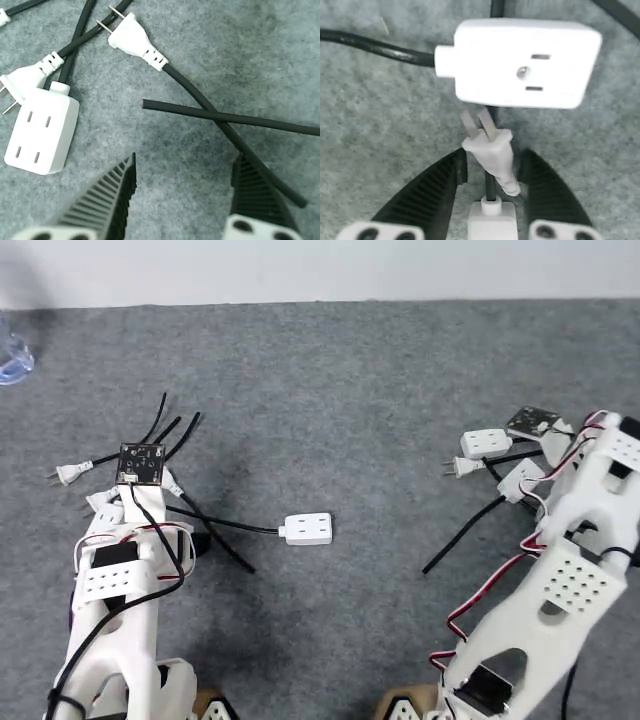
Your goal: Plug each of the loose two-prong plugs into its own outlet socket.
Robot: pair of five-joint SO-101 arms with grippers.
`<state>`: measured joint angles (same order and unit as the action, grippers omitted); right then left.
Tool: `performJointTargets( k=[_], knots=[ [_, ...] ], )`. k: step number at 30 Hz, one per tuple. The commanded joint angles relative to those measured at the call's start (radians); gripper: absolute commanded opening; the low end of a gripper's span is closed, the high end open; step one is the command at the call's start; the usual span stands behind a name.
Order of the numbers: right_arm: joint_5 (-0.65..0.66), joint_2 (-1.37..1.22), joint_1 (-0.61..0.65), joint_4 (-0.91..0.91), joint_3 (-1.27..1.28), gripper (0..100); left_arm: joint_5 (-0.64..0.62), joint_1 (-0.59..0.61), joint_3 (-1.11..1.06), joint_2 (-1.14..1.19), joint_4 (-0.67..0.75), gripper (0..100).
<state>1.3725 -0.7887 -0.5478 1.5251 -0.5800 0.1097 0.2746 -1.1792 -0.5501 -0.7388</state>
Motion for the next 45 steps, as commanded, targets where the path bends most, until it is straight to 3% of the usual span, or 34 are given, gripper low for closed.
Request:
performJointTargets(
  k=[1, 3, 9, 19, 24, 29, 34, 40, 45],
  knots=[
    [0.009, 0.068, 0.005, -0.008, -0.051, 6.9, -0.002, -0.008, 0.005, -0.012, 0.029, 29],
    [0.011, 0.067, 0.013, -0.008, -0.051, 0.3, -0.002, -0.009, 0.005, -0.012, 0.029, 29],
    [0.005, 0.090, 0.030, 0.004, -0.071, 0.9, -0.002, -0.009, 0.005, -0.012, 0.029, 29],
    [-0.035, 0.331, 0.128, 0.275, -0.249, 0.9, -0.002, -0.035, 0.002, -0.012, 0.029, 29],
    [-0.120, 0.392, 0.246, 0.272, -0.040, 0.9, -0.002, -0.035, 0.002, -0.012, 0.029, 29],
    [-0.127, 0.430, 0.441, 0.271, 0.193, 0.9, -0.002, -0.035, 0.002, -0.012, 0.043, 29],
    [-0.229, 0.441, 0.619, 0.268, 0.339, 0.9, -0.005, -0.035, -0.018, -0.012, 0.081, 29],
    [-0.120, 0.441, 0.687, 0.168, 0.508, 0.9, -0.005, -0.035, -0.018, -0.012, 0.080, 29],
    [-0.110, 0.441, 0.690, 0.053, 0.560, 3.2, -0.005, -0.035, -0.019, -0.012, 0.080, 29]
  ],
)
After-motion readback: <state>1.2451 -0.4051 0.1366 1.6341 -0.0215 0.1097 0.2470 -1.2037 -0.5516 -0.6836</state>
